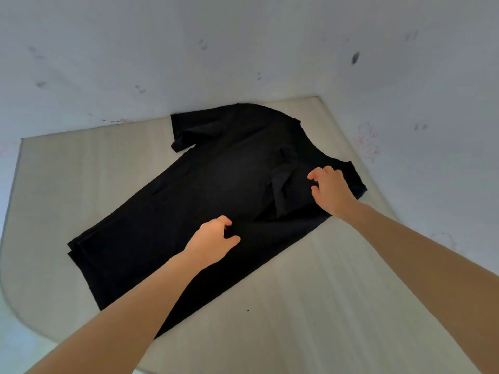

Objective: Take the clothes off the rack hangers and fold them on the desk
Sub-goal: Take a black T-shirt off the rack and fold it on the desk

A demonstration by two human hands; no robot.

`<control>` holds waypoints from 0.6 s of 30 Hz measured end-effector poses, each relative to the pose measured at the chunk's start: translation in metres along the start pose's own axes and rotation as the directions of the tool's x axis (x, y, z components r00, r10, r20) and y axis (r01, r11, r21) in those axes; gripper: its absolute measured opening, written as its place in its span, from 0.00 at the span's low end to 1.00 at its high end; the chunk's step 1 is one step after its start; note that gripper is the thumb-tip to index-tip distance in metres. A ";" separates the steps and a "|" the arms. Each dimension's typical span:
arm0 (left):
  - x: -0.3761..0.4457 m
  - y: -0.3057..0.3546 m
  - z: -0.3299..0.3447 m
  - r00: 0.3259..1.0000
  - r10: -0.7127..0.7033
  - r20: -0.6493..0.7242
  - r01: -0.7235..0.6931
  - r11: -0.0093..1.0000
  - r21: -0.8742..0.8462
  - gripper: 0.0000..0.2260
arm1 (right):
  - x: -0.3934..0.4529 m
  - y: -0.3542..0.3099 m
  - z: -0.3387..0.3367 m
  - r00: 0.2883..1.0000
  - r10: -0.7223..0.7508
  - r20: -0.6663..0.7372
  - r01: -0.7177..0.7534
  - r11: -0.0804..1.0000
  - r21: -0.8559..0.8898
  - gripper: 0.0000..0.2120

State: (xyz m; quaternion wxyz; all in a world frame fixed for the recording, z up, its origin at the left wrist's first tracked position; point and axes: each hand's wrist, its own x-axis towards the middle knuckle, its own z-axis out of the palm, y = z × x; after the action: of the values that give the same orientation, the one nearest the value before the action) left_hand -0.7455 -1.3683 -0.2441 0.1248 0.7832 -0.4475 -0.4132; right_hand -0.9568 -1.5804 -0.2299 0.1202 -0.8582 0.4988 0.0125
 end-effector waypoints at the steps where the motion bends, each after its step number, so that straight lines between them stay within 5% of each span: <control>1: 0.009 0.010 0.003 1.000 -0.014 -0.005 0.014 0.998 -0.057 0.24 | 0.006 0.015 -0.001 0.998 0.063 0.026 -0.063 0.998 -0.002 0.16; 6: 0.055 0.052 0.012 0.994 -0.089 -0.061 0.068 0.954 -0.292 0.27 | 0.032 0.058 0.003 0.974 0.189 0.125 -0.206 0.968 0.141 0.24; 13: 0.096 0.094 0.030 0.990 -0.075 -0.119 0.043 0.966 -0.253 0.23 | 0.060 0.046 0.017 0.982 0.109 0.157 -0.145 0.959 0.245 0.29; 18: 0.112 0.104 0.010 0.993 0.029 -0.114 -0.072 0.915 -0.396 0.08 | 0.076 0.047 0.017 0.986 0.118 0.116 -0.137 0.974 0.179 0.10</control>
State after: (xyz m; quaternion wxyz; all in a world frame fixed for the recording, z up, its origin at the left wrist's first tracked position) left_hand -0.7868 -1.5155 -0.2515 0.3162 0.7502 -0.3666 -0.4504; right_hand -0.9571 -1.6638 -0.2660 0.2250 -0.8075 0.5449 0.0181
